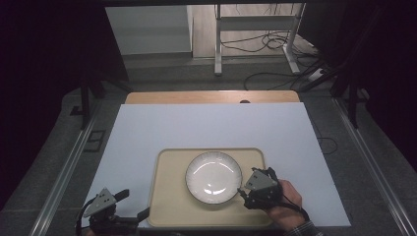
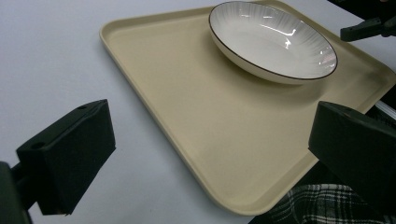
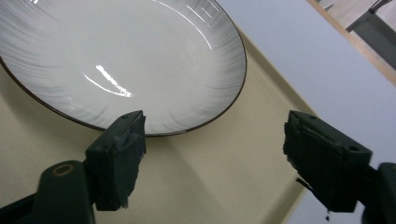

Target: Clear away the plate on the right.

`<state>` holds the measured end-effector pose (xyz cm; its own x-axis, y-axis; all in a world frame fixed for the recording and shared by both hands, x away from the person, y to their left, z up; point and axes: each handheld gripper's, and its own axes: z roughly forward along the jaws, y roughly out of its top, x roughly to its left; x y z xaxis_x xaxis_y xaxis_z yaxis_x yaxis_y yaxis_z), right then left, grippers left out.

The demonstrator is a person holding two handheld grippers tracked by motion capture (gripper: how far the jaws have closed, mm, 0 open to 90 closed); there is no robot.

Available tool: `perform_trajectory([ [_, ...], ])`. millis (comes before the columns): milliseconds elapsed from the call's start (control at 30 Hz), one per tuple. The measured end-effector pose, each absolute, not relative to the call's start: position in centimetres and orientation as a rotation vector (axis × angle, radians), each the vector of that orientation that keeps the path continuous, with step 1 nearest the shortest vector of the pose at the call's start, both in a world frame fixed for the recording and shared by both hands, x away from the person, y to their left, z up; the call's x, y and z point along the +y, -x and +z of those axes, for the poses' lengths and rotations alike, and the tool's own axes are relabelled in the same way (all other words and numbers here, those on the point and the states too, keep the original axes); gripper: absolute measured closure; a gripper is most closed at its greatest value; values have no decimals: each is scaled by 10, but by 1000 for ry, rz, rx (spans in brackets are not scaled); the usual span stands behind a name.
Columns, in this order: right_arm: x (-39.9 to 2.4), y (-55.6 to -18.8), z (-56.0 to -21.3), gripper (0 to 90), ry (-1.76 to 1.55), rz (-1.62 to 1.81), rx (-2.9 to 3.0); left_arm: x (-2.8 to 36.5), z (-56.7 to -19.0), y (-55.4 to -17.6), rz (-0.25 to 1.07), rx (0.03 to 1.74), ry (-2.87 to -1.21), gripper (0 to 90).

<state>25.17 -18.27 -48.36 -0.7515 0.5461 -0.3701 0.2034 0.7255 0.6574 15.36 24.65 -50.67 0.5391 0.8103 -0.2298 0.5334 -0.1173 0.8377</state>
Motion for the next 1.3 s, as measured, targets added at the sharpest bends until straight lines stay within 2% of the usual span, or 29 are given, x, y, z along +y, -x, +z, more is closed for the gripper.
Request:
perform_trajectory([
  [300, -195, -262, -484, 80, -677, 870, 2416, 247, -507, -154, 350, 1117, -1789, 3],
  [533, -204, -264, -484, 22, -732, 890, 2400, 247, -507, -154, 348, 1116, -1790, 3],
  [1300, -233, -255, -484, 7, -787, 951, 2351, 247, -507, -154, 338, 1110, -1796, 3],
])
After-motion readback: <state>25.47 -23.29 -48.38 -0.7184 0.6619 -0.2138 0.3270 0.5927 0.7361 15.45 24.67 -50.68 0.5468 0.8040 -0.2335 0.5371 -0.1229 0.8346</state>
